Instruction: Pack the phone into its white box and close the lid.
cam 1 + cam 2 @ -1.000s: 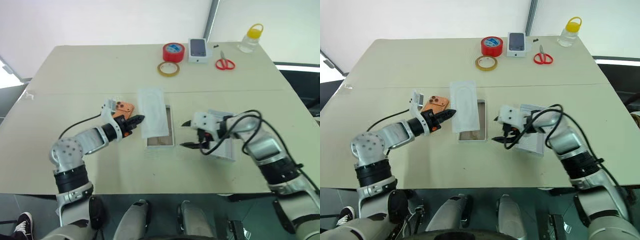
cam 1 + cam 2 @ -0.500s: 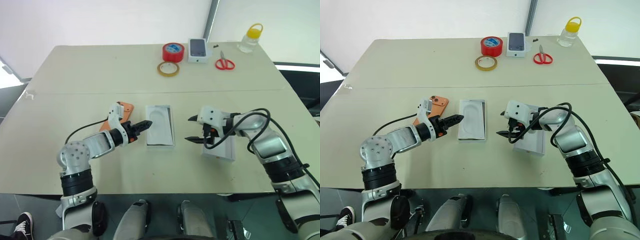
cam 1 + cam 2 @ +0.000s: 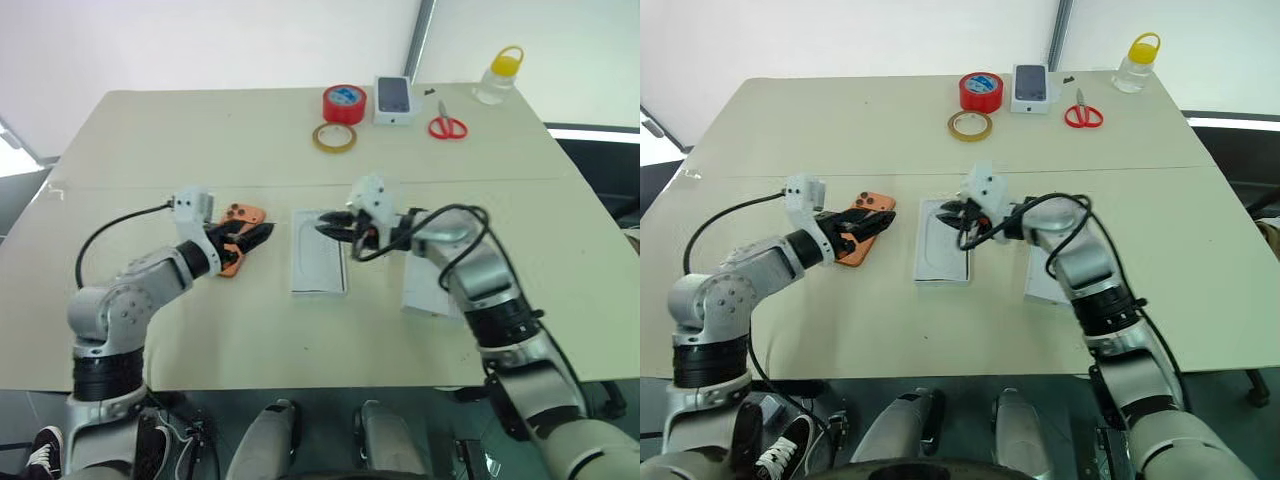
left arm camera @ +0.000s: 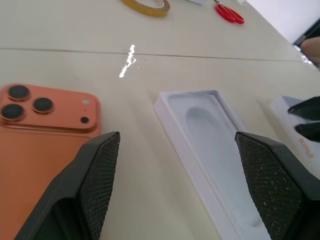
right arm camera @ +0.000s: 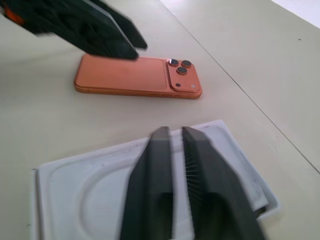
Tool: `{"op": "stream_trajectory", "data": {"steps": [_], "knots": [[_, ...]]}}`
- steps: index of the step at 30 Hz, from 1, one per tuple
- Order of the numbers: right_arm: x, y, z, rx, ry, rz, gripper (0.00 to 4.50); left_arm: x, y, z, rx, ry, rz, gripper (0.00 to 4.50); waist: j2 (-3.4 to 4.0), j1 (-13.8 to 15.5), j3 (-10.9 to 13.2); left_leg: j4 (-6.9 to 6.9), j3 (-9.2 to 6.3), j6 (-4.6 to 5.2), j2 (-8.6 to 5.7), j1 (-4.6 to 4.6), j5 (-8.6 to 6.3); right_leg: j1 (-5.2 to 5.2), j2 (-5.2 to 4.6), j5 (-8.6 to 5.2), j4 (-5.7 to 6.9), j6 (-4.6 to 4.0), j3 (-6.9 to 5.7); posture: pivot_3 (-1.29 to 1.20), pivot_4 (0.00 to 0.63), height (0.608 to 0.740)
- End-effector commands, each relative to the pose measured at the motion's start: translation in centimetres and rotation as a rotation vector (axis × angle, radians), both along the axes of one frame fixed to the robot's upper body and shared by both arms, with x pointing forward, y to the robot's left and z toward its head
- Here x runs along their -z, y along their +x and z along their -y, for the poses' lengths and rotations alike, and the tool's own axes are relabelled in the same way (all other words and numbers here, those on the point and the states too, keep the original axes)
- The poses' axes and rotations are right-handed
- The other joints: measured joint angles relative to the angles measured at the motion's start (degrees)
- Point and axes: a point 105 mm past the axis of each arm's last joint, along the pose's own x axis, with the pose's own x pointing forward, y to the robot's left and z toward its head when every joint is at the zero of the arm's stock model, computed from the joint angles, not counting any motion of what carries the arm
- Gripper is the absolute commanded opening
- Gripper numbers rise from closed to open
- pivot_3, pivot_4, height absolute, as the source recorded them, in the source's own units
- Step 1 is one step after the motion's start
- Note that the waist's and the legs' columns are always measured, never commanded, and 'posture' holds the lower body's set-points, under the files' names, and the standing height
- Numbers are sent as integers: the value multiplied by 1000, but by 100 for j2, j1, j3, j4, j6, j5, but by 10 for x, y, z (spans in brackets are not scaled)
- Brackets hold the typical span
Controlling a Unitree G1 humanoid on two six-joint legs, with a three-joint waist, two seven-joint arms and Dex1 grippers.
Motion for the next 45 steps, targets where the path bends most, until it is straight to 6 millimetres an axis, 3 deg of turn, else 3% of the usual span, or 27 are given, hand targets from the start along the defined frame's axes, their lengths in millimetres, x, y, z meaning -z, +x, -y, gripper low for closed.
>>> {"op": "stream_trajectory", "data": {"steps": [1,5,10,14,17,21,30,36,39,43,45], "knots": [[6,9,-12,36,-42,62,45,-9,-5,-22,-14,95,114,3874,1,-3,0,-3,0,0,1,0,0,-3,1,1,1,-2,0,0,150,740],[26,3,-21,-7,-121,54,45,-9,-8,-44,-59,65,107,3874,1,0,1,-8,-1,-1,3,0,1,-16,4,2,2,-4,1,0,150,740],[48,7,3,-1,-286,70,45,-9,-9,-41,-60,76,118,3874,0,17,0,-3,-3,1,-2,-1,0,-26,-1,2,0,-4,-2,0,150,740],[47,5,11,-23,-317,63,45,-7,-10,-37,-51,78,124,3874,-1,-10,-1,-6,-3,2,3,0,-1,-22,4,2,2,-4,-2,0,150,740],[38,3,7,-35,-270,43,45,-9,-8,-34,-46,79,138,3874,-1,-19,-1,-6,-3,2,8,1,-1,-4,9,3,4,-4,-1,0,150,740],[46,-1,6,-63,-327,53,45,-13,-5,-32,-42,70,150,3874,-1,-6,-1,-4,-4,2,8,1,-1,-3,9,3,3,-4,-2,0,150,740],[38,-12,-7,-116,-248,9,45,-15,-1,-34,-52,66,147,3874,-1,-19,-1,-7,-4,1,8,1,-1,-4,10,3,3,-5,-1,0,150,740],[48,-30,-2,-208,-293,-41,45,-15,1,-35,-57,71,149,3874,-1,-3,-1,-6,-4,2,8,0,-1,-3,9,3,2,-5,-2,0,150,740],[52,-49,0,-303,-324,-97,45,-15,3,-34,-64,70,150,3874,-1,0,-1,-7,-5,6,8,0,-4,-3,8,3,1,-4,-2,0,150,740],[46,-43,-2,-286,-320,-49,45,-14,5,-36,-80,81,156,3874,-1,-14,-1,-6,-7,23,8,1,-14,-2,10,3,1,-5,-4,0,150,740],[38,-30,-5,-229,-282,-16,45,-14,6,-35,-81,80,157,3874,-1,-19,-1,-6,-7,21,9,0,-13,-3,10,3,2,-5,-4,0,150,740]]}}
